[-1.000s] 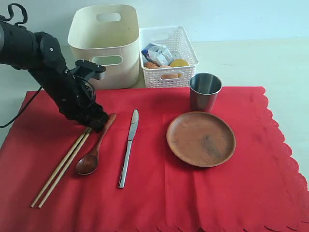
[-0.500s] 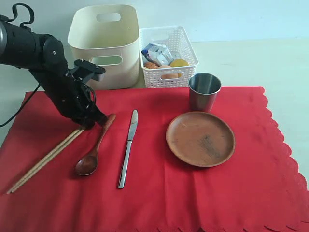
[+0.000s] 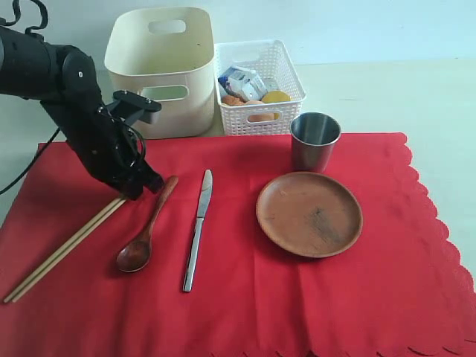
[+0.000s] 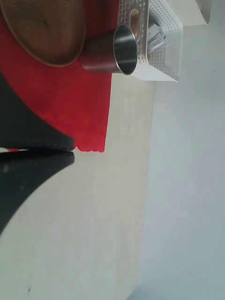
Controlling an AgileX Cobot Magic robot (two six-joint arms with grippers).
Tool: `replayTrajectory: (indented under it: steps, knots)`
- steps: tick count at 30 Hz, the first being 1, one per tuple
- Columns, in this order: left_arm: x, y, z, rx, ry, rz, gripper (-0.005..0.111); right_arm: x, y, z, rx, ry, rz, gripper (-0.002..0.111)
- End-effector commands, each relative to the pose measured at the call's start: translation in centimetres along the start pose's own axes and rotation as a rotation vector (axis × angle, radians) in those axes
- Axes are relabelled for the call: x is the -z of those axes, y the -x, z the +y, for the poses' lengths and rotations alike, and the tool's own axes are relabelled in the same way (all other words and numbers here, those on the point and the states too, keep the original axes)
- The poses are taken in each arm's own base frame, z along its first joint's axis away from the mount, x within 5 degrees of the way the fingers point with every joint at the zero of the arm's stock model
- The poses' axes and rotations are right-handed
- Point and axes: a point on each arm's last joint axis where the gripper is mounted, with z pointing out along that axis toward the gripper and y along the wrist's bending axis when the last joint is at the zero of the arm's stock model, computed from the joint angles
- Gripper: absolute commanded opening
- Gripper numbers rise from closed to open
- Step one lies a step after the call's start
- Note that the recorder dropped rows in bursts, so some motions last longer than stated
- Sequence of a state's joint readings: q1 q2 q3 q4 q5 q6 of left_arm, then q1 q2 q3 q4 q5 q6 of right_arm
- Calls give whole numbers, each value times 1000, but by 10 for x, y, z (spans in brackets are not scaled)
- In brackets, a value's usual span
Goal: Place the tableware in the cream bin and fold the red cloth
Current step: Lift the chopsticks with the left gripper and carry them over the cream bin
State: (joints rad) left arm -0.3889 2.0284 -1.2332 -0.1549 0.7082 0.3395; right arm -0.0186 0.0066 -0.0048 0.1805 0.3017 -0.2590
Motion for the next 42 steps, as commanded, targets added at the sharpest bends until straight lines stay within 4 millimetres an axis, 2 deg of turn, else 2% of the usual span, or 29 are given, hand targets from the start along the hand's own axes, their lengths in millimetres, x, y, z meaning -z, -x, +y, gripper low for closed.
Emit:
replayTrajectory:
  steps: [1, 10, 25, 34, 42]
  knots:
    - [6, -1, -2, 6, -10, 11, 0, 0, -1, 0, -1, -4, -3, 0]
    - [17, -3, -3, -5, -6, 15, 0, 0, -1, 0, -1, -4, -3, 0]
    - [75, -2, -2, -37, 55, -113, 0, 0, -1, 0, -1, -4, -3, 0]
    - [117, -3, -1, -49, 103, -226, 0, 0, -1, 0, -4, -3, -3, 0]
    - [175, 6, 13, 11, 137, -411, 0, 0, -1, 0, -4, -3, -3, 0]
